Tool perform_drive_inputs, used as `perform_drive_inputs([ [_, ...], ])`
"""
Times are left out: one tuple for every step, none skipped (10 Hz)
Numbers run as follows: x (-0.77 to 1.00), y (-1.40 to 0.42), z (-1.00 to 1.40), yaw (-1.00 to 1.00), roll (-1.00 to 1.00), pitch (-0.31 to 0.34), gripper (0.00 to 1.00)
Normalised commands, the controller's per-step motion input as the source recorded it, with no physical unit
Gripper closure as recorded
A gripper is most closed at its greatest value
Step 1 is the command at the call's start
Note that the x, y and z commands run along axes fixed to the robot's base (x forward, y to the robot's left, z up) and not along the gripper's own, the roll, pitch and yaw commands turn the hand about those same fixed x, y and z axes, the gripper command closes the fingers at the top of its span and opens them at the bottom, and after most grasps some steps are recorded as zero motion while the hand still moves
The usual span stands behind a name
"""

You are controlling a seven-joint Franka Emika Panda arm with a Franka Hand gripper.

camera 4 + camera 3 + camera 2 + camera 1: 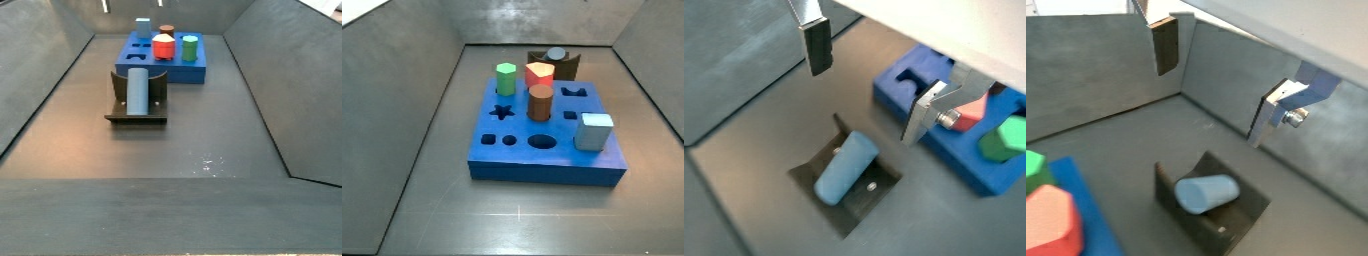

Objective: Pick up the oval object. Move up. Place the oval object on the fixture. Regrasp the oval object. Move to above the board. Insert the oval object.
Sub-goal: Regrasp the oval object.

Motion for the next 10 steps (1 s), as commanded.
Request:
perform_drive_inputs([
  [-0.01, -0.02, 0.01, 0.02, 1.00, -0.020, 0.00],
  [0.01, -0.02, 0.00, 0.02, 1.00, -0.014, 0.00],
  [0.02, -0.02, -0.01, 0.02, 1.00, -0.005, 0.00],
  [0.03, -0.03, -0.01, 0.02, 1.00, 0.006, 0.00],
  [0.04, -0.03, -0.01, 0.03, 1.00, 0.016, 0.00],
  [0.06, -0.03, -0.01, 0.03, 1.00, 0.041, 0.00],
  [0.07, -0.03, -0.01, 0.05, 1.00, 0.081, 0.00],
  [0.09, -0.03, -0.01, 0.06, 0.91, 0.109, 0.00],
  [0.09, -0.04, -0.02, 0.07, 0.78, 0.118, 0.00],
  [0.08, -0.04, -0.01, 0.10, 0.45, 0.117, 0.00],
])
